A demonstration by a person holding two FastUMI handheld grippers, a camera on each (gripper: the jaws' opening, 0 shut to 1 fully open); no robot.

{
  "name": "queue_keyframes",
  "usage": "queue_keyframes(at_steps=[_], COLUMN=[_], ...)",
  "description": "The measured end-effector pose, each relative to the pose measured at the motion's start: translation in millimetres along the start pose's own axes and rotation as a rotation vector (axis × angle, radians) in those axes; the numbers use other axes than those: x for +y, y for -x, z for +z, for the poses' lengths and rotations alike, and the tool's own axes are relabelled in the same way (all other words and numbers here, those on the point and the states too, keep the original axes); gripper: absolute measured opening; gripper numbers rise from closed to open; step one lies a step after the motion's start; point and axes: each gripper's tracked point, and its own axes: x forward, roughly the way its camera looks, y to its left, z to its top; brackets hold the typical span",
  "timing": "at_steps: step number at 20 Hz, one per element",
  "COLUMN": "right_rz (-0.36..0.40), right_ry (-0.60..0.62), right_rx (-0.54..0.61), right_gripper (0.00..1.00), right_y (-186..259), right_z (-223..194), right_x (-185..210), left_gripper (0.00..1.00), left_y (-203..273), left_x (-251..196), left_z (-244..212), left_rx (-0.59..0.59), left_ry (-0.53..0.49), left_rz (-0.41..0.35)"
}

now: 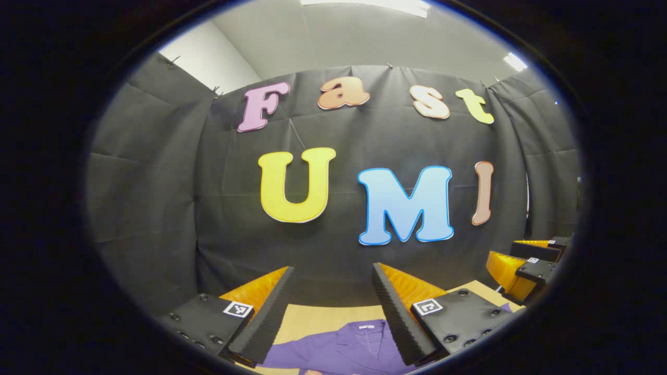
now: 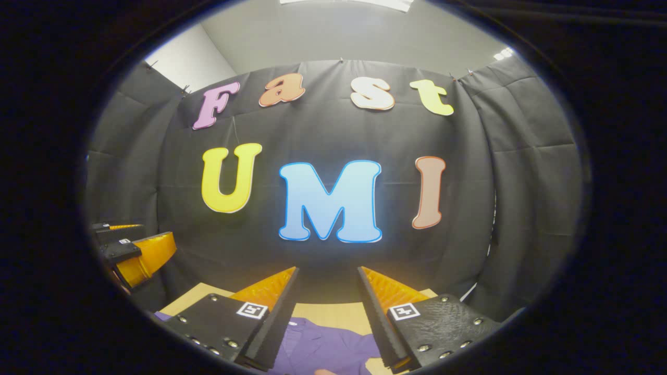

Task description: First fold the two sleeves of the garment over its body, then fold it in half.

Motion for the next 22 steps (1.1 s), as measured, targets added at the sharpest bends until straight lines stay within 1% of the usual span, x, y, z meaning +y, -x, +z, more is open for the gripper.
queue_keyframes(at_steps=[1,6,13,14,16,17,19,20,21,22], right_rz=[-0.007,-0.051,-0.178,-0.195,-0.239,-0.257,-0.294,-0.313,-0.334,-0.349], right_ry=[0.004,0.006,0.046,0.047,0.041,0.029,0.001,-0.012,-0.018,-0.024], right_rx=[0.008,0.065,0.145,0.156,0.186,0.204,0.241,0.26,0.281,0.298], right_gripper=[0.7,0.7,0.7,0.7,0.75,0.7,0.7,0.77,0.77,0.7], right_y=[-2.4,-11.6,-32.4,-33.8,-39.5,-41.3,-42.9,-43.0,-42.2,-42.3], right_z=[-3.1,-28.0,-80.2,-87.9,-107.6,-117.8,-138.4,-150.2,-161.0,-172.0], right_x=[-3.8,-30.7,-99.6,-110.4,-134.5,-144.6,-167.5,-178.1,-189.7,-199.8], left_gripper=[0.95,0.95,0.94,0.94,0.94,0.95,0.95,0.95,0.95,0.95], left_y=[-0.6,-6.7,-11.8,-12.3,-12.9,-12.3,-14.3,-14.9,-15.4,-16.5], left_x=[-1.2,-7.7,-16.3,-18.4,-22.9,-24.2,-27.4,-28.4,-30.0,-31.7], left_z=[-2.0,-8.0,-13.7,-15.1,-18.0,-20.1,-25.4,-26.5,-27.6,-29.0], left_rx=[0.004,0.013,0.022,0.024,0.03,0.034,0.046,0.051,0.056,0.061], left_ry=[0.0,0.0,-0.023,-0.025,-0.021,-0.018,-0.02,-0.023,-0.026,-0.028], left_rz=[0.0,-0.004,-0.003,-0.004,-0.012,-0.013,-0.012,-0.011,-0.011,-0.012])
